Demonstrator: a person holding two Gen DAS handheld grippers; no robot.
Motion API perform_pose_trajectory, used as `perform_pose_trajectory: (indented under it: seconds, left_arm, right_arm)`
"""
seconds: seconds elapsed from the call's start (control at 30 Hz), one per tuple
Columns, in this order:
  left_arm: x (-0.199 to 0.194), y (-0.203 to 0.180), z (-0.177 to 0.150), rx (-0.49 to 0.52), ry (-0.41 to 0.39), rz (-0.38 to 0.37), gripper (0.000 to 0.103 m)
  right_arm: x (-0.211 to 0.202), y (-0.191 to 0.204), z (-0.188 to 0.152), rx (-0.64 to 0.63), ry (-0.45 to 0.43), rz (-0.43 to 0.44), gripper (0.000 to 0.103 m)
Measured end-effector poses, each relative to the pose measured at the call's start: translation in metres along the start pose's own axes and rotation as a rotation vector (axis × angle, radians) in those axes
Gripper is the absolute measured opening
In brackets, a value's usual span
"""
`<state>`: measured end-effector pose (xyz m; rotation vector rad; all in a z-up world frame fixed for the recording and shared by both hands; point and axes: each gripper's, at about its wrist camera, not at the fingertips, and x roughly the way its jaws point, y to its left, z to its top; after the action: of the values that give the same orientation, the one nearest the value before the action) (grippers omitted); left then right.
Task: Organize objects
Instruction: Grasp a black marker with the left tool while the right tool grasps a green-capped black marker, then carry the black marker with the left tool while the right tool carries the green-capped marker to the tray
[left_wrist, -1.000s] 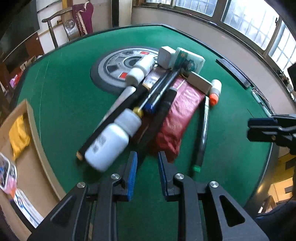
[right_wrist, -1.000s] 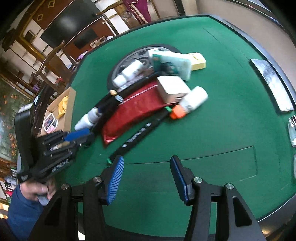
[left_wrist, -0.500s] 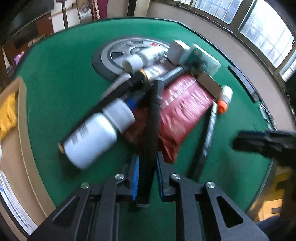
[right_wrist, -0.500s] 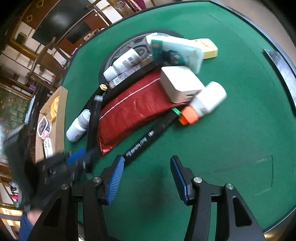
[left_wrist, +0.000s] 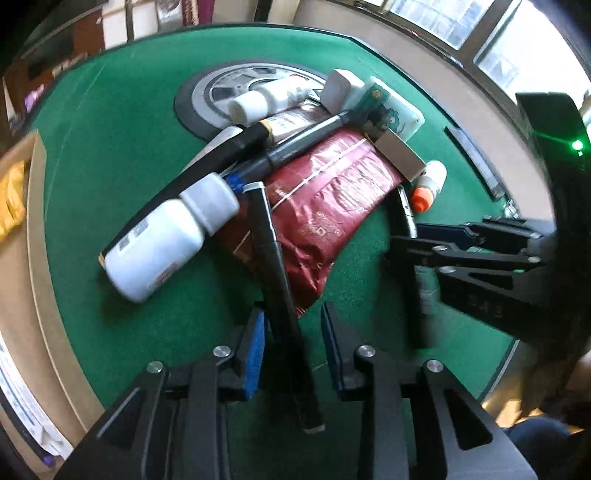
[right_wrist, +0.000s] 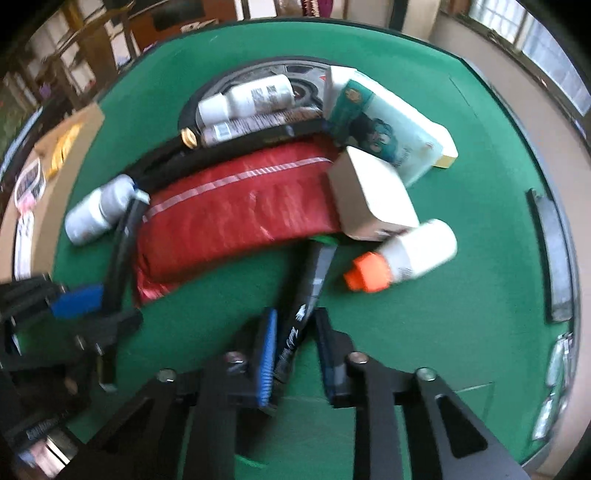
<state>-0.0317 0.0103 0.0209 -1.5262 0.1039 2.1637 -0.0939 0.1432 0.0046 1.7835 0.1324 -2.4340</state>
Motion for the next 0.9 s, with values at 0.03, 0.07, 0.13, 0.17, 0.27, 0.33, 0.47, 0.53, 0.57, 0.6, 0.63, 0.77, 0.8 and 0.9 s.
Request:
perform_pose_trajectory:
  seconds: [0.03, 0.07, 0.13, 0.17, 0.27, 0.33, 0.47, 0.53, 0.57, 0.6, 0.63, 0.77, 0.8, 0.9]
  left_arm:
    - [0.001, -0.005, -0.001, 0.018, 0.001, 0.016, 0.018]
    - [0.002, -0.006, -0.001, 0.017, 0.002, 0.006, 0.014]
    - [0.002, -0.008, -0.003, 0.004, -0.006, -0.009, 0.014]
    - [0.002, -0.011, -0.005, 0.009, -0.013, 0.006, 0.014]
    - [-0.001, -0.014, -0.010, -0.006, -0.016, -0.023, 0.014]
    - [-0.003, -0.014, -0.010, -0.016, -0.029, -0.049, 0.014]
    - [-0.005, -0.013, -0.008, -0.044, -0.034, -0.080, 0.014]
    - [-0.005, -0.013, -0.009, -0.052, -0.037, -0.076, 0.014]
    - [-0.005, -0.013, -0.009, -0.056, -0.038, -0.083, 0.014]
    - [-0.006, -0.013, -0.009, -0.056, -0.040, -0.084, 0.014]
    - [-0.007, -0.014, -0.010, -0.054, -0.045, -0.079, 0.014]
    - [-0.014, -0.015, -0.012, -0.055, -0.067, -0.076, 0.014]
    - [-0.015, -0.015, -0.013, -0.054, -0.071, -0.076, 0.014]
    - [-0.022, -0.012, -0.017, -0.066, -0.089, -0.067, 0.014]
  right_arm:
    - [-0.001, -0.004, -0.004, -0.011, -0.001, -0.008, 0.016]
    - [-0.002, -0.010, -0.009, -0.006, -0.001, 0.003, 0.016]
    - [-0.006, -0.019, -0.017, 0.019, -0.008, 0.036, 0.016]
    - [-0.009, -0.021, -0.021, 0.034, -0.018, 0.060, 0.016]
    - [-0.017, -0.030, -0.028, 0.078, -0.043, 0.121, 0.016]
    - [-0.021, -0.033, -0.030, 0.087, -0.055, 0.131, 0.016]
    - [-0.025, -0.029, -0.027, 0.094, -0.069, 0.154, 0.016]
    - [-0.025, -0.029, -0.026, 0.105, -0.075, 0.188, 0.016]
    - [-0.026, -0.027, -0.027, 0.102, -0.077, 0.189, 0.016]
    - [-0.028, -0.024, -0.031, 0.094, -0.080, 0.188, 0.016]
    - [-0.029, -0.022, -0.031, 0.088, -0.086, 0.193, 0.016]
    - [-0.034, -0.007, -0.024, 0.069, -0.110, 0.215, 0.016]
    - [-0.036, -0.005, -0.022, 0.066, -0.117, 0.220, 0.016]
    - [-0.042, 0.005, -0.020, 0.047, -0.132, 0.232, 0.016]
